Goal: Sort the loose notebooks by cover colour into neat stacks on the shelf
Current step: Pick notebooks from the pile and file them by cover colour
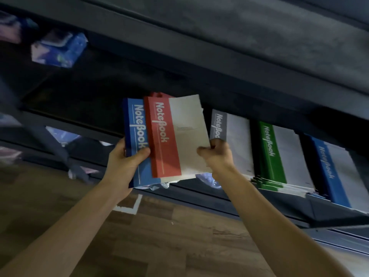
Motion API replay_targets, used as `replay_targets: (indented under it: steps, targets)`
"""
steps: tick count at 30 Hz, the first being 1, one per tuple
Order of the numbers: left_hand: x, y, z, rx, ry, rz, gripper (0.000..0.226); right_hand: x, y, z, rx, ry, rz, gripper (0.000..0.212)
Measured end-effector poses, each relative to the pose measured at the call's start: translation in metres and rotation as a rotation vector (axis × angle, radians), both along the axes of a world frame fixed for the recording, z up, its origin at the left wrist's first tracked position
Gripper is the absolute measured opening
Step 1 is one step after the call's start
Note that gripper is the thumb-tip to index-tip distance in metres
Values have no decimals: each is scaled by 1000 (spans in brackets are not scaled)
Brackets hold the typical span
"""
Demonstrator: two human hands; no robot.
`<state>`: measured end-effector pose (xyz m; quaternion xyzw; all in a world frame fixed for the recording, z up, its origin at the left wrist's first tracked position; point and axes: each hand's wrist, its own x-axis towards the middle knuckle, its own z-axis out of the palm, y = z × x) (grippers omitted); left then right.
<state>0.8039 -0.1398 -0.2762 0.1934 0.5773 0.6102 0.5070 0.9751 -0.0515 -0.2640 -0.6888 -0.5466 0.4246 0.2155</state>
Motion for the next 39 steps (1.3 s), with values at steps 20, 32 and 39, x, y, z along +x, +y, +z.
replay_targets:
  steps: [20, 32, 39]
  targets:
    - [-104, 2, 23, -53, 157, 3, 40, -44, 20, -10, 132, -689, 118, 43]
    - [-63, -14, 55, -51, 185, 35, 34, -39, 8, 14, 33, -233, 203, 41]
    - [24, -8, 39, -80, 202, -80, 37, 13, -12, 24, -328, 409, 75, 26]
